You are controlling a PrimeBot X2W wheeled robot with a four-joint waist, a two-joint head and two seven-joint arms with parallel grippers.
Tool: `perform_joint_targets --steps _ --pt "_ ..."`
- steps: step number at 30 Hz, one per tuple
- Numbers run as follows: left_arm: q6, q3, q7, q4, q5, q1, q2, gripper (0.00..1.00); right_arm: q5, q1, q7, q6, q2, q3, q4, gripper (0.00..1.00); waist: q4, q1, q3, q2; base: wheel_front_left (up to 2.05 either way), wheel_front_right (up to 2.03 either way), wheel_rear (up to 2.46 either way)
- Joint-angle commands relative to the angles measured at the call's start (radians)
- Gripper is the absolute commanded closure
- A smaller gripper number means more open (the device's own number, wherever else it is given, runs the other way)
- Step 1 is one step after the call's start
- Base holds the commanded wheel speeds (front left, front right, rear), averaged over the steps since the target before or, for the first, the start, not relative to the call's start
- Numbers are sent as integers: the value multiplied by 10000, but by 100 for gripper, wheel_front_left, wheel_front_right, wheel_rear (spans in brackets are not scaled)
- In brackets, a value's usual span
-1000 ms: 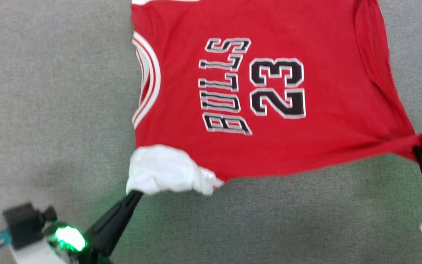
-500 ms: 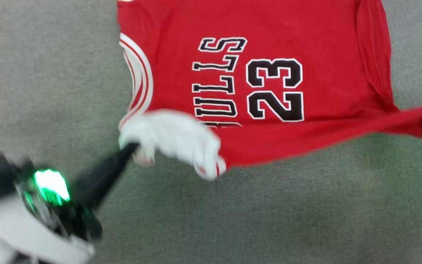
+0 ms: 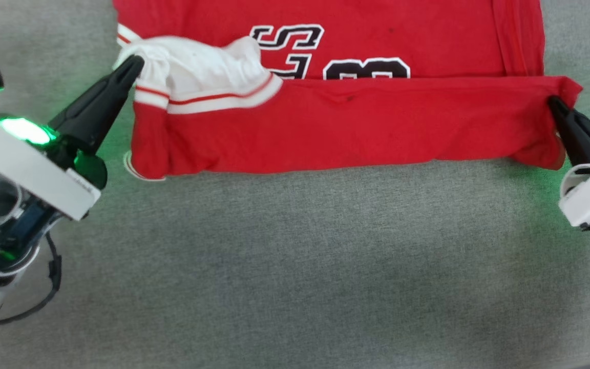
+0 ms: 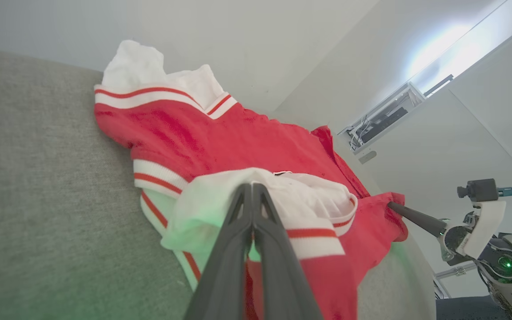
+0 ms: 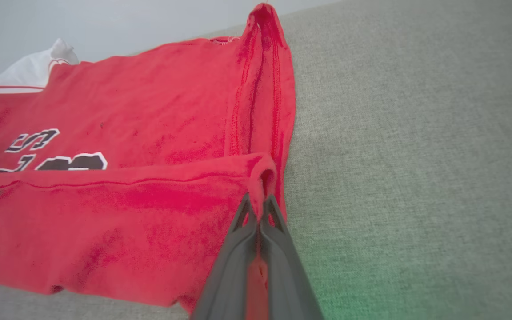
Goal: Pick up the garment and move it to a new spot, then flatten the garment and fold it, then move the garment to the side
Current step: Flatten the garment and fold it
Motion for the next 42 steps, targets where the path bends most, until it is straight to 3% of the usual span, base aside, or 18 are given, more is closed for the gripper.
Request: perform_joint_targets --steps 1,8,9,11,12,13,14,18,26,34,38,42 --pt "18 -120 -53 185 14 -180 -94 100 -98 -149 -194 -17 -79 113 186 100 -120 0 236 0 0 0 0" --pt "34 -973 -236 1454 221 -348 6 100 -4 -651 -964 -16 -201 697 1279 100 -121 0 411 0 0 0 0" --pt "34 -1061 -303 1601 213 -350 -18 91 -9 -701 -1050 -16 -233 794 1405 100 -111 0 392 0 0 0 0" --pt "35 -1277 -450 1793 285 -408 3 55 6 -739 -1238 -16 -299 954 1590 100 -87 0 308 0 0 0 0" --pt "47 -1391 -506 1885 355 -452 43 11 -24 -745 -1361 -16 -372 1070 1654 84 -67 0 239 0 0 0 0" --pt "49 -1507 -559 1942 406 -487 81 0 -75 -737 -1496 -16 -445 1174 1704 56 -44 0 148 0 0 0 0" --pt "49 -1619 -597 1968 474 -553 142 0 -100 -710 -1621 -16 -497 1220 1764 0 -21 0 58 0 0 0 0" --pt "23 -2049 -577 1966 864 -938 498 0 -38 -504 -2067 -16 -678 1287 1920 0 84 0 -432 0 0 0 0" --pt "18 -2823 639 1627 1481 -1654 1473 0 145 -96 -2304 -16 -1044 1208 2008 0 257 0 -1338 0 0 0 0" --pt "109 -3415 4388 -272 -466 -2078 1962 0 404 91 -2262 -16 -1132 1215 1926 0 271 0 -1757 0 0 0 0" --pt "670 -3617 5460 -759 -504 -2408 1988 0 411 39 -2301 -16 -1083 1343 1804 0 115 0 -1611 0 0 0 0" --pt "1138 -3823 5871 -304 -235 -2657 1548 0 436 -55 -2387 -16 -1014 1409 1722 0 -144 0 -1354 0 0 0 0"
